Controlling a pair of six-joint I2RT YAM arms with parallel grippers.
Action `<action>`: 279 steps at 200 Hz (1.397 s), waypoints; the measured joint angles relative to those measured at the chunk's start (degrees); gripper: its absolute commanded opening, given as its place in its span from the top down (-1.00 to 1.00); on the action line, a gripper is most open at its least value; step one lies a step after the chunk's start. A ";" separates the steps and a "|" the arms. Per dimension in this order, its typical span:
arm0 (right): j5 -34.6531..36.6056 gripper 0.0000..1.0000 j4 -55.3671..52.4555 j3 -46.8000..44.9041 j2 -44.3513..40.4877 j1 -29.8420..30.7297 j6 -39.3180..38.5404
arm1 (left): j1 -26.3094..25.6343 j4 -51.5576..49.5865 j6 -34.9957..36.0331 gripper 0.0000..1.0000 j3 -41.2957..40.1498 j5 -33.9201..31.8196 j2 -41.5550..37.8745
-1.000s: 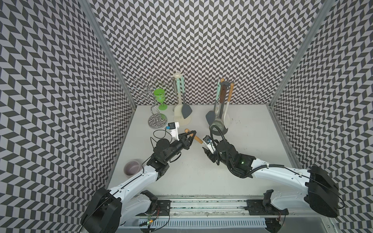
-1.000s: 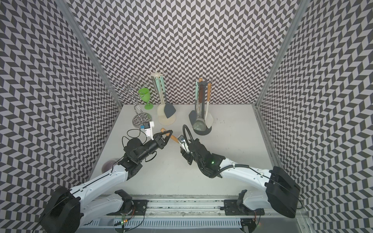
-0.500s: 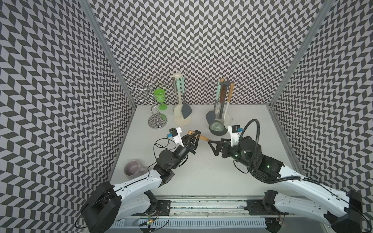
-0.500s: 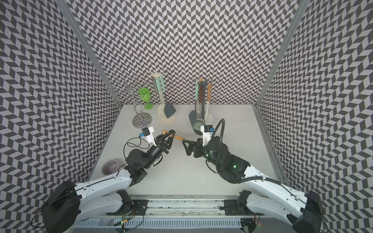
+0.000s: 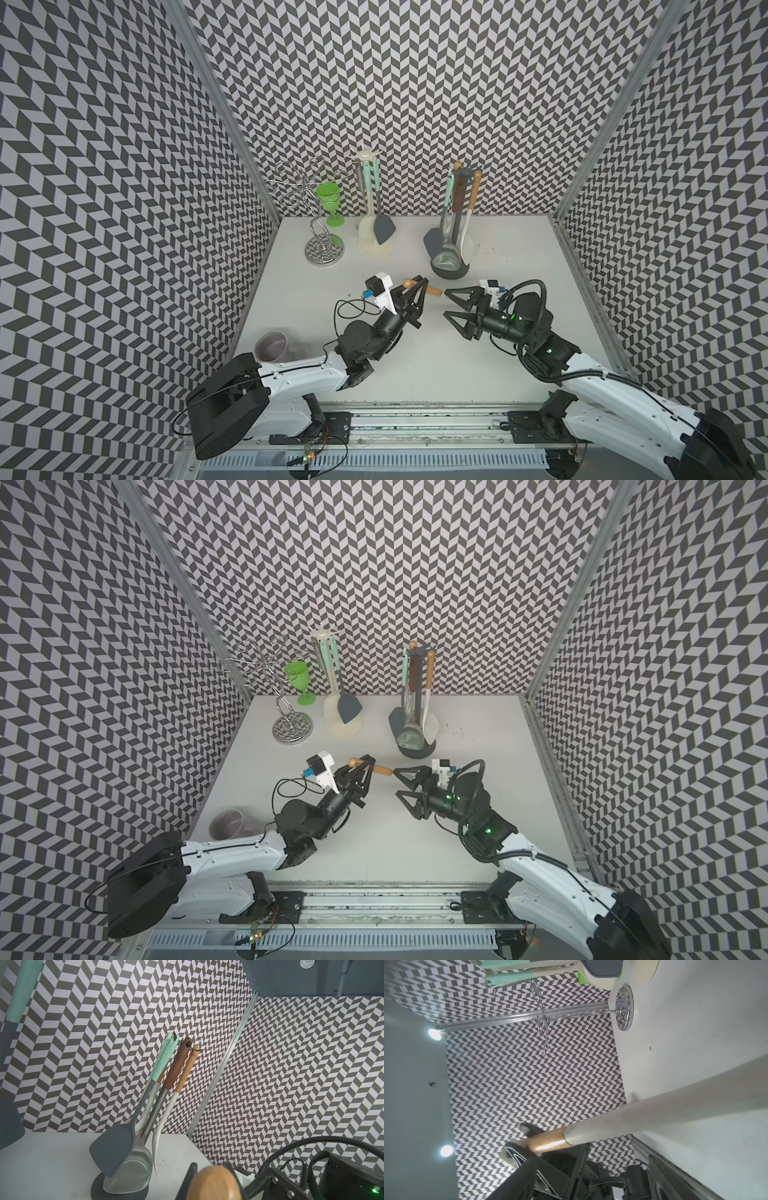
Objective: Take the spatula off the kitchen utensil rack
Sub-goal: Place the spatula at the center of the board.
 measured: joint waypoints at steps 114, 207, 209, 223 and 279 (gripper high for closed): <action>4.52 0.99 7.13 1.97 3.65 -1.14 11.10 | -5.62 4.50 4.68 1.00 -0.26 -5.38 1.73; 14.91 1.00 -6.49 6.64 0.24 -3.32 -5.70 | -6.12 -0.15 3.28 -0.76 -0.33 -3.26 0.37; 15.23 1.00 -7.15 6.80 0.04 -3.65 -6.45 | -6.12 -0.74 3.43 -0.84 -0.33 -3.19 0.11; 17.51 1.00 -11.58 7.89 -1.05 -5.55 -11.56 | -6.14 -4.57 3.21 -1.00 -0.28 -2.89 -1.92; 25.73 1.00 -23.63 14.69 -0.35 -11.04 -36.48 | -5.95 -21.66 2.93 -1.00 -1.20 -4.63 -17.33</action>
